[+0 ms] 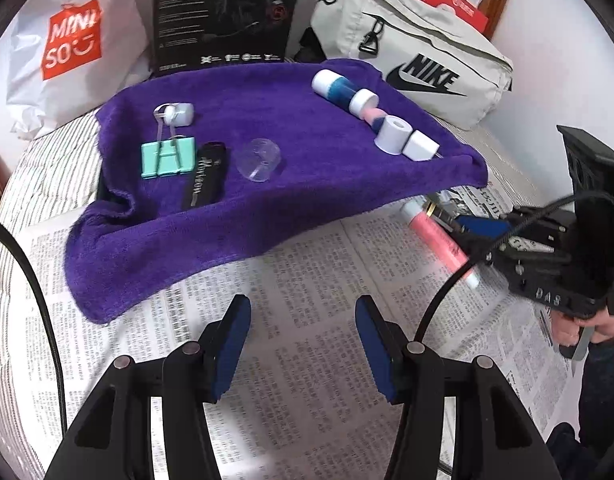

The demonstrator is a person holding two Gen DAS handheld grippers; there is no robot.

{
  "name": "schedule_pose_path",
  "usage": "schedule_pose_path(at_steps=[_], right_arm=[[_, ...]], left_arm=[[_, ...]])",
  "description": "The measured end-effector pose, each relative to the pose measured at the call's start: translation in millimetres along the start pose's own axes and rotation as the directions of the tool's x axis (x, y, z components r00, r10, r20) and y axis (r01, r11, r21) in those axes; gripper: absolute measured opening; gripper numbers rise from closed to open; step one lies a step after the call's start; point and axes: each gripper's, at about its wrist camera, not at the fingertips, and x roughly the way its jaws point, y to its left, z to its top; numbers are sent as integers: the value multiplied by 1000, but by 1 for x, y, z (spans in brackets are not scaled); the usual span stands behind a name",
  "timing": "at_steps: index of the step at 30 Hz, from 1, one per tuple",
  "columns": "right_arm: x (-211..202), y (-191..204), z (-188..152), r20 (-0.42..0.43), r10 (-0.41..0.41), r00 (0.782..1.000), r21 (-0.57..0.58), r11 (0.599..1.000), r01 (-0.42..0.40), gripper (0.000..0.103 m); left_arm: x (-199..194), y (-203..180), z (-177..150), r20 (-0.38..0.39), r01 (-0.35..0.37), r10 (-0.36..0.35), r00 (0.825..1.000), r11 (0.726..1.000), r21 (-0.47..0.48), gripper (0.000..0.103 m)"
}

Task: Organize rigid objects
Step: 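Lift the Grand Reserve tube with the right gripper while left grasps the pink highlighter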

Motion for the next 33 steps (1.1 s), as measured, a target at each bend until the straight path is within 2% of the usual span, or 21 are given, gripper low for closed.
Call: schedule_pose_path(at_steps=[7,12,21,29,33], right_arm=[[12,40,11,4,82,997,-59,995,-82,24],[13,43,12,7,92,996,-60,994,-92,24],[-5,4,-4,1,5,1000,-2,1000,-5,24],[-22,-39,-26,3,-74,997,60,995,73,24],[-26,-48,-34,13,-74,997,76,995,72,24]], left_arm=[[-8,21,-9,9,-26,26,1000,998,-55,52],[-12,28,-13,4,-40,40,999,997,-69,52],[-8,15,-10,2,-26,26,1000,998,-64,54],[1,-20,3,-3,16,-17,1000,999,-50,54],[9,-38,10,-20,31,-32,999,998,-52,54]])
